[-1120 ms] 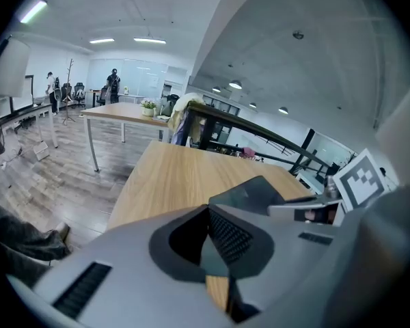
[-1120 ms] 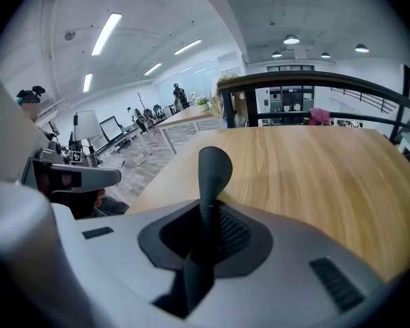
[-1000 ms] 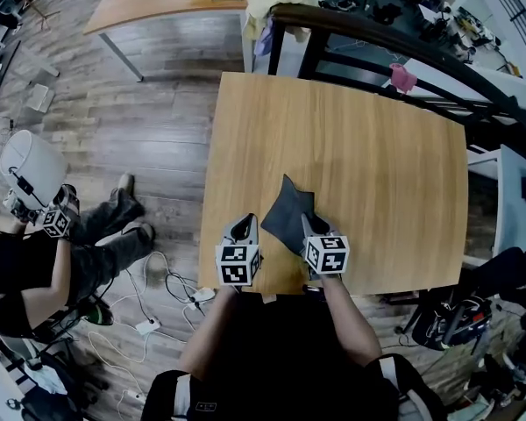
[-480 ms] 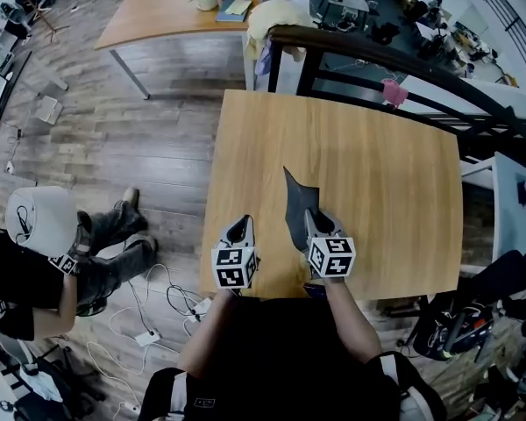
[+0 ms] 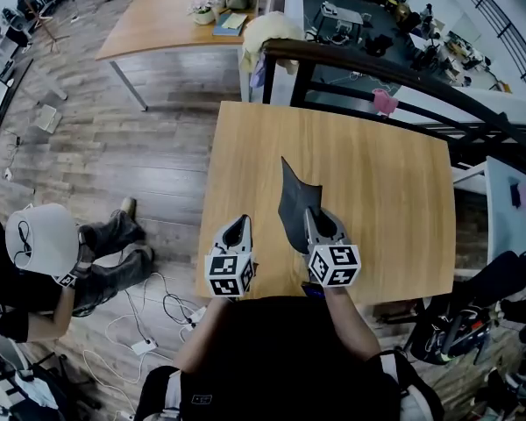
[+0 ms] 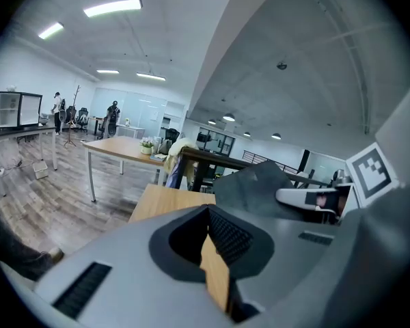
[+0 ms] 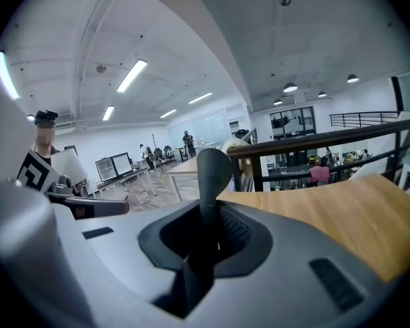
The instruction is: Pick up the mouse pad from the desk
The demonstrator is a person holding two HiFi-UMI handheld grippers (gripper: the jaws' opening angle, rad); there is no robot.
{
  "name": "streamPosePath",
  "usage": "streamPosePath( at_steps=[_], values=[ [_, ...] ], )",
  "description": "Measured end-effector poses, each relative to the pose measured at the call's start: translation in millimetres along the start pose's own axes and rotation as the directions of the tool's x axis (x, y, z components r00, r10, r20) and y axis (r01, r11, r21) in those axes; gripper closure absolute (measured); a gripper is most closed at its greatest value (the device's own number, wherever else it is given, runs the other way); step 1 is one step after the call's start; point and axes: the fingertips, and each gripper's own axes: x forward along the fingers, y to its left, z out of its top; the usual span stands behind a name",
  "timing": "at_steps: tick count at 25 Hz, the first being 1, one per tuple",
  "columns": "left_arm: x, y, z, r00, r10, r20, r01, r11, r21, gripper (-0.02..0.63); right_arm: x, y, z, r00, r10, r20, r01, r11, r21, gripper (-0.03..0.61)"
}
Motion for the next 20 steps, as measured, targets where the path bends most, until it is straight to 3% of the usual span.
streamPosePath(
  at_steps=[6, 20],
  values=[
    [-4.6, -7.6, 15.3, 0.999, 0.003, 0.036, -0.005, 0.999, 0.048, 0.591, -15.3, 8.3, 7.2, 1.0, 0.023, 0.01, -0.023, 1.0, 0.004, 0.518],
    [-1.9, -14.9, 14.1, 0.999, -0.021, 0.044, 0.02, 0.999, 0.038, 0.591, -21.7, 11.4, -4.7, 0.999, 0.033, -0.011, -0.033, 0.999, -0.014, 0.525]
  ],
)
